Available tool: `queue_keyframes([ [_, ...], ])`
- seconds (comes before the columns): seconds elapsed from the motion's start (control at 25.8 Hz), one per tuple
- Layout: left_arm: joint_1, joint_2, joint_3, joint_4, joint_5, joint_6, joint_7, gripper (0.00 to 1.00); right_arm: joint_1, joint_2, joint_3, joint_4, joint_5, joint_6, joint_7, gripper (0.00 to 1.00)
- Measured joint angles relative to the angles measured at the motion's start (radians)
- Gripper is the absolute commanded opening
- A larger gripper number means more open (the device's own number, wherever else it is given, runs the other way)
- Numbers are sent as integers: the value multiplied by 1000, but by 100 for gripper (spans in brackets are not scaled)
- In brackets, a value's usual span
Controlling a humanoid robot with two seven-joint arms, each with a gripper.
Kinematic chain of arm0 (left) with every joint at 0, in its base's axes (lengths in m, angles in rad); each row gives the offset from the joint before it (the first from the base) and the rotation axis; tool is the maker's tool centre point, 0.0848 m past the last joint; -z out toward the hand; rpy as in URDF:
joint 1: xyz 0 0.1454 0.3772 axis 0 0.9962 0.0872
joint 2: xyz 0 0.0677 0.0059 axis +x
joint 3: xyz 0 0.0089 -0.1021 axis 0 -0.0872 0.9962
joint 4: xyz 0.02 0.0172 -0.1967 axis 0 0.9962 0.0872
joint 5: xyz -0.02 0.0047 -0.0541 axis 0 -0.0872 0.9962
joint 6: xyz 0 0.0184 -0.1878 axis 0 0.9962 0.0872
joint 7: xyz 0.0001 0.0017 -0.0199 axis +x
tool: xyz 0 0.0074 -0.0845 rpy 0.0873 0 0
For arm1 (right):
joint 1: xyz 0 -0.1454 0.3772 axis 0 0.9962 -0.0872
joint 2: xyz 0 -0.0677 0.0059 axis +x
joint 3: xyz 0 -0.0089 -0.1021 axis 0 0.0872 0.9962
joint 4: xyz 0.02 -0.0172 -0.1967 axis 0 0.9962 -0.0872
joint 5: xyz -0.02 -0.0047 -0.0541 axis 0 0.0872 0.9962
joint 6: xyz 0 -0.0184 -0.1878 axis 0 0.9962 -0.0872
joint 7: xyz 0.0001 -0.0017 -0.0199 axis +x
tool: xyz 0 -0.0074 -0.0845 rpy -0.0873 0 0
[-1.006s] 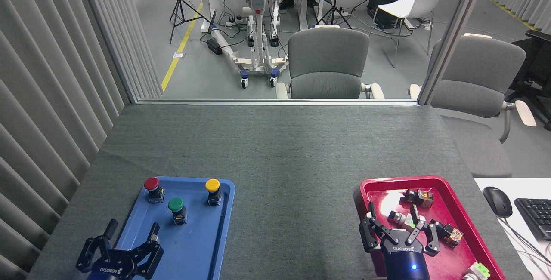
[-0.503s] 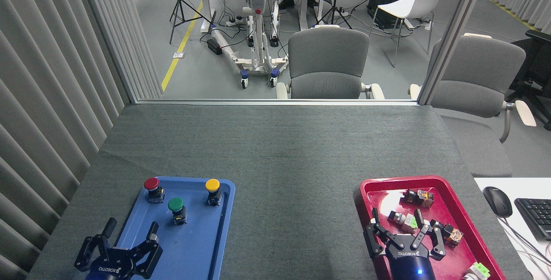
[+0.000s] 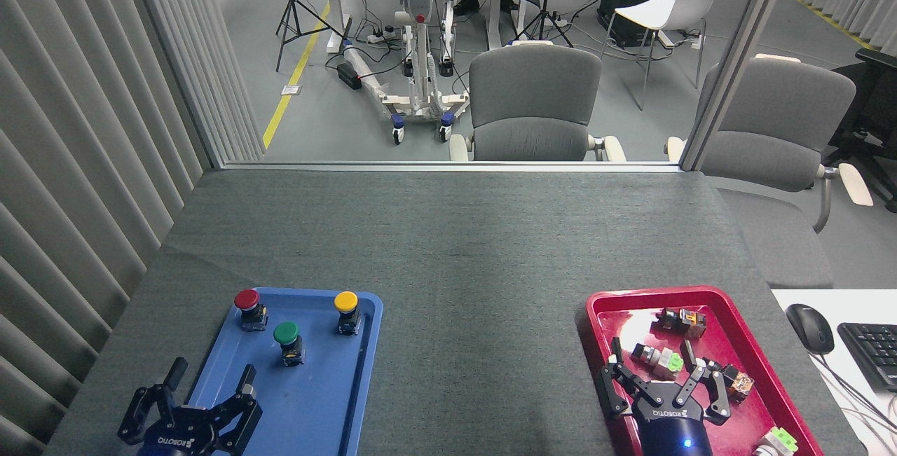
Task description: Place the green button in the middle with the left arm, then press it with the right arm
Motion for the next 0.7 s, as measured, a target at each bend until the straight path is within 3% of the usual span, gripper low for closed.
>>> queue_keyframes([
  [0.7, 6, -1, -1, 3, -2, 5, -1, 100, 6, 7, 0, 2, 2, -6, -3, 99],
])
